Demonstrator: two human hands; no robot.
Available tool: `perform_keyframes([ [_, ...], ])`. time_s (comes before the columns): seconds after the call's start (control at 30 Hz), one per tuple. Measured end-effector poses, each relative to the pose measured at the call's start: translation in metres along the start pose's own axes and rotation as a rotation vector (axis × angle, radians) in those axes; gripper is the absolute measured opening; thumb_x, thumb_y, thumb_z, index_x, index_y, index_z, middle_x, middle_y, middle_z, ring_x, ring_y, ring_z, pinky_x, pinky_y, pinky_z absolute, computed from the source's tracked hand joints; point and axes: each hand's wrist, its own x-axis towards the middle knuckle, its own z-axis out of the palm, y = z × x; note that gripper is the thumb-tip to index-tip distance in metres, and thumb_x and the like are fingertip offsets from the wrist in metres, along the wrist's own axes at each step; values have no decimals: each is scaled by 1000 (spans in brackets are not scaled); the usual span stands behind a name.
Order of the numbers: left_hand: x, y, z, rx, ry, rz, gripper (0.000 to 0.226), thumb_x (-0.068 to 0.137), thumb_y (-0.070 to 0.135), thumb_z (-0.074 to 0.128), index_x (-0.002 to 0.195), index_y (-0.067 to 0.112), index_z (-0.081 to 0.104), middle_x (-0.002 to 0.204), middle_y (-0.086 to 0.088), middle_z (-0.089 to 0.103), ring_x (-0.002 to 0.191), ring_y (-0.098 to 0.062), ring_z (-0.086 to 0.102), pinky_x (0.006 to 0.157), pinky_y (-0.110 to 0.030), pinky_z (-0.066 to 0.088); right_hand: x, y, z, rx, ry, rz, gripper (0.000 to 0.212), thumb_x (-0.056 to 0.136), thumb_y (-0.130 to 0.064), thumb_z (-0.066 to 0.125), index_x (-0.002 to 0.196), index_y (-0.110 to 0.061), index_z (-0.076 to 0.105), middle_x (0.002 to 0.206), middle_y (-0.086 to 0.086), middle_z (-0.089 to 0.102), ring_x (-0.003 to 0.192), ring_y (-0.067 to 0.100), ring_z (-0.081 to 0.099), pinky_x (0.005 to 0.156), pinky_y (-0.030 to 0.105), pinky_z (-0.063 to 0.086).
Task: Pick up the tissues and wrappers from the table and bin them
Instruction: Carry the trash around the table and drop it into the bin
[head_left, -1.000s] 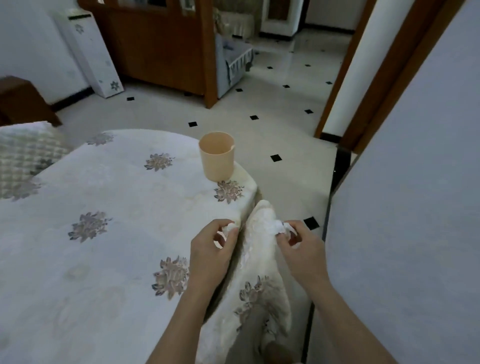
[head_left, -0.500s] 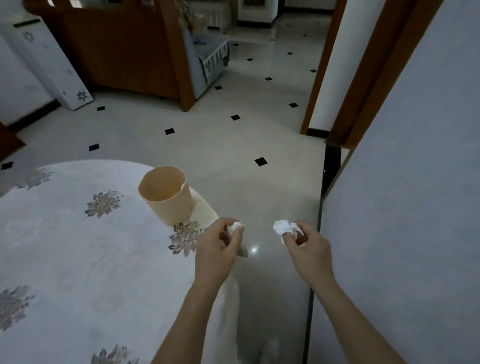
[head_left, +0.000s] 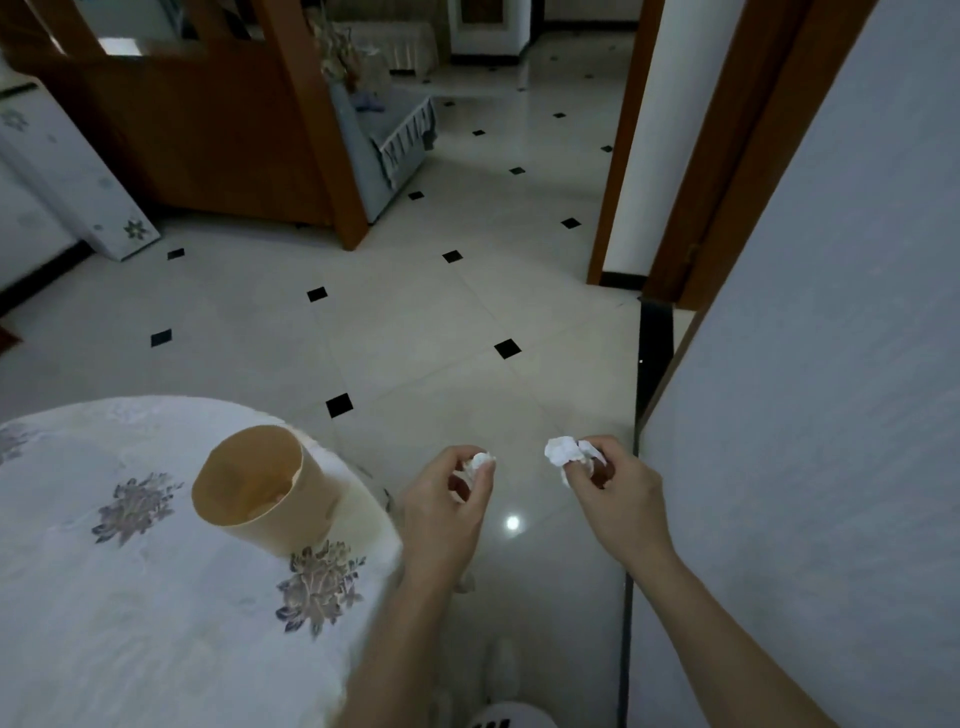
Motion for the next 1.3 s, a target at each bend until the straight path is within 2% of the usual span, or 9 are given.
perform_keyframes([
  [0.1,24,3,19,-4,-12,0,5,90,34,65,85,32,66,78,14,64,66,-10,61,57,-24,49,29,-3,-3,3,-6,9,14,88,-41,63,81,-28,63,71,-1,68,69,17,63,63,38,52],
  [0.17,45,5,32,-19,-21,13,7,91,32,65,84,31,66,76,13,63,64,-11,60,56,-18,45,53,-1,-5,-1,-2,8,11,88,-37,64,81,-29,63,71,-1,67,67,16,61,63,37,52],
  [0.3,97,8,56,-52,-32,27,9,92,27,66,82,27,67,75,10,62,60,-13,57,54,-17,42,104,-2,-5,6,16,-10,7,88,-29,67,81,-30,64,69,-2,66,66,13,59,61,33,49],
  [0.47,193,7,86,-66,10,7,10,91,27,66,81,26,67,76,11,61,60,-12,56,55,-14,41,200,-19,12,-6,-32,-28,6,88,-35,67,83,-35,64,70,-9,67,66,8,60,58,30,49],
  [0.53,230,7,95,-67,18,-12,10,91,28,66,81,27,66,76,10,61,61,-14,56,55,-14,40,242,-28,21,-35,-63,-62,6,88,-36,67,84,-33,64,70,-7,66,65,9,60,56,28,48],
  [0.7,315,6,93,-38,53,1,10,90,30,67,81,29,65,74,11,61,60,-14,57,55,-15,40,332,-63,54,-60,-90,-135,4,89,-37,66,88,-33,64,71,-8,65,67,8,60,57,30,50],
  [0.83,358,0,74,-31,124,-47,9,90,27,68,82,27,66,74,10,61,60,-14,55,55,-11,38,372,-84,90,-53,-143,-171,10,88,-33,67,81,-30,61,65,-5,62,61,10,56,57,30,46],
  [1.13,397,-55,11,69,430,-222,4,89,27,68,86,28,67,73,11,63,61,-17,57,57,-17,43,431,-144,213,-55,-506,-321,10,86,-28,68,78,-30,61,63,-4,61,60,10,55,57,27,44],
  [1.3,407,-76,-31,173,668,-368,4,90,33,65,92,30,67,77,10,65,66,-16,57,63,-24,47,449,-193,293,-57,-804,-451,6,86,-29,67,82,-30,63,67,-3,64,65,11,57,61,31,47],
])
